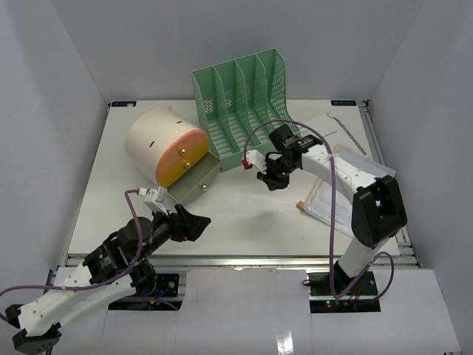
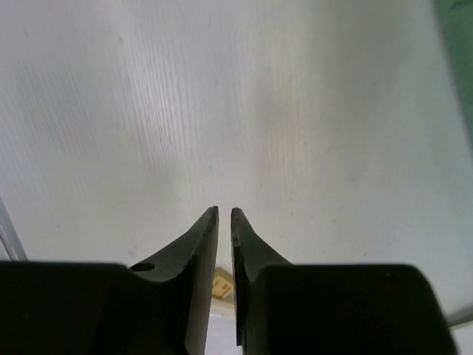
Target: Organize the desk
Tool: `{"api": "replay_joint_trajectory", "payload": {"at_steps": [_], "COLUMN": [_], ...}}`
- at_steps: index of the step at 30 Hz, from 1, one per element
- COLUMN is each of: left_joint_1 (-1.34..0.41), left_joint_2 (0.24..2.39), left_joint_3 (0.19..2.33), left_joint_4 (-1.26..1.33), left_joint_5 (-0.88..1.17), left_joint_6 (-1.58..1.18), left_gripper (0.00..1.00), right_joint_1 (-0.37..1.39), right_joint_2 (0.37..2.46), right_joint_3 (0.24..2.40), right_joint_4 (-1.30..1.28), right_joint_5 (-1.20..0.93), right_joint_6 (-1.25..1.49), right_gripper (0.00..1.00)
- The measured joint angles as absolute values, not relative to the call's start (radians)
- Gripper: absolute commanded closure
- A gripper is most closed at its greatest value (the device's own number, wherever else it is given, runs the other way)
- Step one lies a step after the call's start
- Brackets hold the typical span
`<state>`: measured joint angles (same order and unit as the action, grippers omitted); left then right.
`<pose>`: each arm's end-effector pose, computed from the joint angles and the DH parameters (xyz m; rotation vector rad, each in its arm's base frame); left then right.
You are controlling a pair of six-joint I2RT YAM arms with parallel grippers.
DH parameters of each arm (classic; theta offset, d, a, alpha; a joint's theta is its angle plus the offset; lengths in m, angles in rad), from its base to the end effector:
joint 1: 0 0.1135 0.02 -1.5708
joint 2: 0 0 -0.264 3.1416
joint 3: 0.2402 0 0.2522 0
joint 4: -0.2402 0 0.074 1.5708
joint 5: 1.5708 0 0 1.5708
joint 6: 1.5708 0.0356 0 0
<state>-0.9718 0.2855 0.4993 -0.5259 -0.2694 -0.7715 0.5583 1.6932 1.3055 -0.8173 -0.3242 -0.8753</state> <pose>0.0622 -0.0743 0.2652 0.0036 1.9828 -0.9276 0.2826 0.1899 0.2378 -1.8418 1.9888 0.3584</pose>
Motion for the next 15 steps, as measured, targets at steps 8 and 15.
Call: {"api": "replay_joint_trajectory", "payload": {"at_steps": [8, 15], "left_joint_1": [-0.972, -0.972], "left_joint_2": [0.278, 0.257], "left_joint_3": [0.523, 0.523], "left_joint_4": [-0.550, -0.562], "left_joint_5": [-0.275, -0.282], "left_joint_6": [-0.772, -0.776], "left_gripper": [0.02, 0.02], "right_joint_1": [0.629, 0.599], "right_joint_2": [1.676, 1.643], "right_joint_3": [1.330, 1.054], "right_joint_4": [-0.763, -0.754], "right_joint_5": [-0.235, -0.019], "right_joint_6": [-0.782, -0.740], "right_gripper": [0.15, 0.09]}}
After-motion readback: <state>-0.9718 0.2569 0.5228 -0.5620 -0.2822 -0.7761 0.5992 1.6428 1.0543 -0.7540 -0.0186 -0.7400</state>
